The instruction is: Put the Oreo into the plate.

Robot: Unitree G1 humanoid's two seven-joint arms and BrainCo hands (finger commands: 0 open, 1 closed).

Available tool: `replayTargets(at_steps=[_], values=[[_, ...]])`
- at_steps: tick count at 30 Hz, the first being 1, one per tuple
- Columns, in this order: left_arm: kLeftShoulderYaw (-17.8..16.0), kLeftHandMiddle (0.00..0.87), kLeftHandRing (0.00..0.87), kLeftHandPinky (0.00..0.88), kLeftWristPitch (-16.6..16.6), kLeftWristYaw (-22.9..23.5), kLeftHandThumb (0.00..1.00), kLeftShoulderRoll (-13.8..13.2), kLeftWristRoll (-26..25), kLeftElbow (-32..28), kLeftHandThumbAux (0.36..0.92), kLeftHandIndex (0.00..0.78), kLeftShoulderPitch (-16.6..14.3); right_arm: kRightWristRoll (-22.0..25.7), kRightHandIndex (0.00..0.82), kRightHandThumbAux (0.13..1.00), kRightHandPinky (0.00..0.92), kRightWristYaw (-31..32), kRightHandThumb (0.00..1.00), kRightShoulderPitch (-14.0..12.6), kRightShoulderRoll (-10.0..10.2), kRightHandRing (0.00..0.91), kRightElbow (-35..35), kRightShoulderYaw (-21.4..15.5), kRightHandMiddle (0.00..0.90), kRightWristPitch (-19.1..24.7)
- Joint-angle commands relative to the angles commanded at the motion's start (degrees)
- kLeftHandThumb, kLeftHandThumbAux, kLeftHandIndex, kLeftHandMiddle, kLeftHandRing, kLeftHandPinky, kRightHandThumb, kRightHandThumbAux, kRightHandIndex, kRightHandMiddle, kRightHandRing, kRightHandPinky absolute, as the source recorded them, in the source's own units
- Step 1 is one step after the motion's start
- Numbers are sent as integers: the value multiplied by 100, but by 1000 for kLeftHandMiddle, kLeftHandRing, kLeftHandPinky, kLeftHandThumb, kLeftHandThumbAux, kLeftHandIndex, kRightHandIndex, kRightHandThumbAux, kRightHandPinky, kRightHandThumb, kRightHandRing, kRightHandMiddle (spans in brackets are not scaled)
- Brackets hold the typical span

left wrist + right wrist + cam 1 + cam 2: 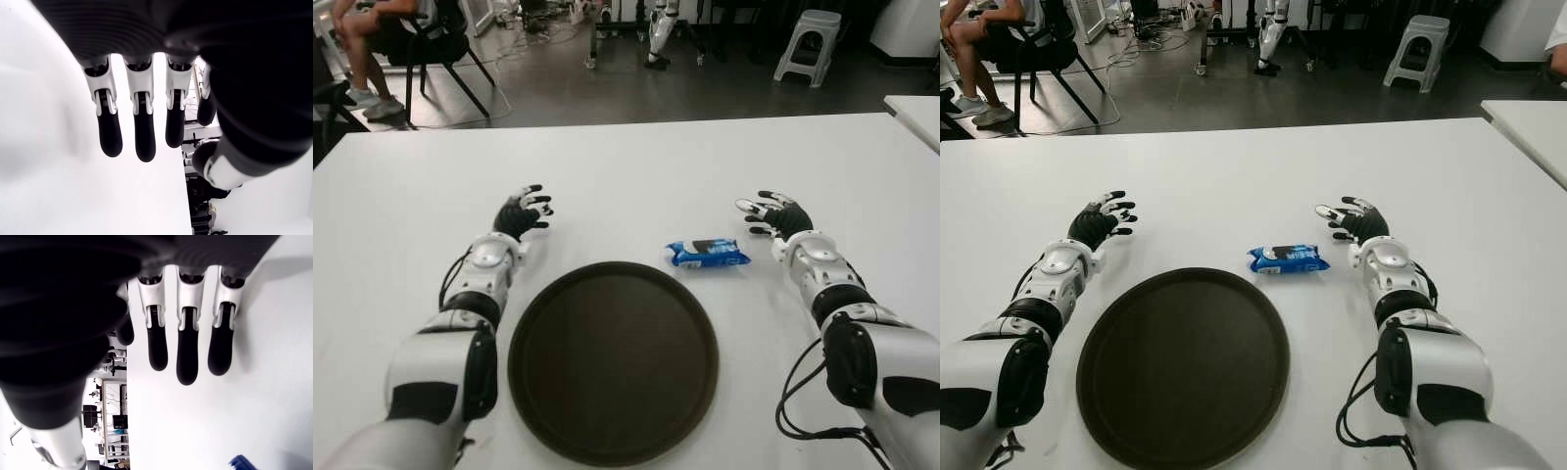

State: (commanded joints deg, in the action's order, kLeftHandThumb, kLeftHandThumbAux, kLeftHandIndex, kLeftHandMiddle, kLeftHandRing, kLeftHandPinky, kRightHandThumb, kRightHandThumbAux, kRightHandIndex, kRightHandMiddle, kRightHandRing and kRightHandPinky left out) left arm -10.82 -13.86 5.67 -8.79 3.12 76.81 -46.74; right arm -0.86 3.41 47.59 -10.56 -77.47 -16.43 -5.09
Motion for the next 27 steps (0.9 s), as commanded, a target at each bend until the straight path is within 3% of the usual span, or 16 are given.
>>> replayTargets(at_steps=[18, 27], values=[[-19, 248, 288, 330, -26, -17, 0, 0, 23, 1, 701, 178, 8, -34, 217, 765, 471, -36, 0, 32, -5, 410, -2, 16, 345, 91], [25, 234, 261, 296, -76, -197, 0, -5, 86, -7, 751, 176, 22, -24, 212, 737, 448, 4, 0, 24, -9, 398, 4, 28, 341, 59]])
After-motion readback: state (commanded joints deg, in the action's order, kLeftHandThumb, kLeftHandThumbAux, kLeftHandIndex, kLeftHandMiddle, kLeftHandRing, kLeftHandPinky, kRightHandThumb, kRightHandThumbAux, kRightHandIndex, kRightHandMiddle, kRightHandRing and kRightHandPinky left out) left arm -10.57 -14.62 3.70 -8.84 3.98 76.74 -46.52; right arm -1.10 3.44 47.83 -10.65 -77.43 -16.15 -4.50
